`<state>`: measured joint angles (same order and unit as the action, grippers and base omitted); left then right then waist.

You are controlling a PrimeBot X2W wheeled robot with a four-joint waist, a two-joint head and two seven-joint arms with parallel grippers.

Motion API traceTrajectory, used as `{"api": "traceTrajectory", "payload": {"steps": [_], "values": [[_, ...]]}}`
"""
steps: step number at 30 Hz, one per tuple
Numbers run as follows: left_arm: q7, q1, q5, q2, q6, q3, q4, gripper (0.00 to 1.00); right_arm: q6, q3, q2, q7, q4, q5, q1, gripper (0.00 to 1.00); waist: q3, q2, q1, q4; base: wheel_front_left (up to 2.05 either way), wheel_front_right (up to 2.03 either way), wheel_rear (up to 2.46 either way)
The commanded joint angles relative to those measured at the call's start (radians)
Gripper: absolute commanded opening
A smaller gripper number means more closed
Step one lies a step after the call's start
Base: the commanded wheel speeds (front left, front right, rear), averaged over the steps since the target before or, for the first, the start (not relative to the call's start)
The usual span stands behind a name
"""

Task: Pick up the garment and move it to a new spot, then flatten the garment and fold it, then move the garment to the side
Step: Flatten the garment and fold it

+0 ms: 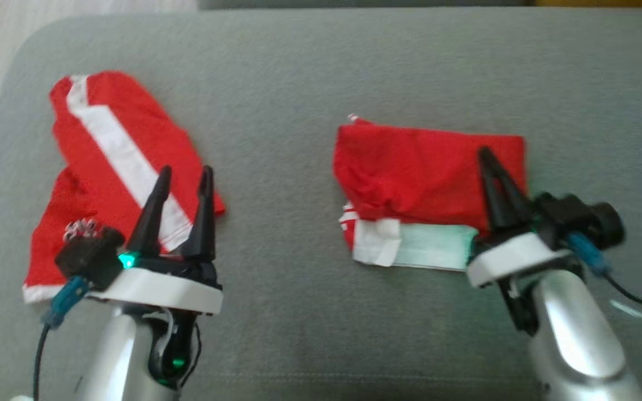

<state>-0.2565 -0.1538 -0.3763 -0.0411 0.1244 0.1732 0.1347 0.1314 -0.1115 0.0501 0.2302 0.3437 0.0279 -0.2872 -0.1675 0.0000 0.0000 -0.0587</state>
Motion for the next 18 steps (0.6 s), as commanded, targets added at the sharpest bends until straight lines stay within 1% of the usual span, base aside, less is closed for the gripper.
{"api": "traceTrajectory", "payload": {"steps": [1,4,10,12,14,17,18], "values": [[-0.005,-0.046,-0.011,-0.009,0.005,-0.019,-0.026,1.00,-0.001,-0.054,0.000,-0.013,-0.001,0.012,-0.051,0.00,-0.045,0.0000,0.0000,-0.057,0.00,0.00,0.00],[-0.005,-0.062,-0.022,-0.009,0.006,-0.004,-0.019,1.00,-0.001,-0.104,0.000,-0.041,0.069,0.015,-0.090,0.00,-0.066,0.0000,0.0000,-0.103,0.00,0.00,0.00],[-0.005,-0.076,-0.042,-0.009,0.006,0.015,-0.015,1.00,-0.001,-0.123,0.000,-0.087,0.237,0.014,-0.155,0.00,-0.082,0.0000,0.0000,-0.181,0.00,0.00,0.00],[-0.005,-0.074,-0.049,-0.009,0.006,0.016,-0.013,1.00,-0.001,-0.130,0.000,-0.090,0.285,0.015,-0.170,0.00,-0.082,0.0000,0.0000,-0.197,0.00,0.00,0.00],[-0.005,-0.072,-0.052,-0.009,0.006,0.017,-0.012,1.00,-0.001,-0.158,0.000,-0.085,0.321,-0.002,-0.180,0.00,-0.079,0.0000,0.0000,-0.206,0.00,0.00,0.00],[-0.005,-0.066,-0.053,-0.009,0.006,0.014,-0.009,1.00,-0.001,-0.219,0.000,-0.071,0.354,-0.044,-0.185,0.00,-0.072,0.0000,0.0000,-0.210,0.00,0.00,0.00],[-0.005,-0.066,-0.053,-0.009,0.006,0.014,-0.009,1.00,-0.001,-0.219,0.000,-0.071,0.354,-0.044,-0.185,0.00,-0.072,0.0000,0.0000,-0.210,0.00,0.00,0.00]]}}
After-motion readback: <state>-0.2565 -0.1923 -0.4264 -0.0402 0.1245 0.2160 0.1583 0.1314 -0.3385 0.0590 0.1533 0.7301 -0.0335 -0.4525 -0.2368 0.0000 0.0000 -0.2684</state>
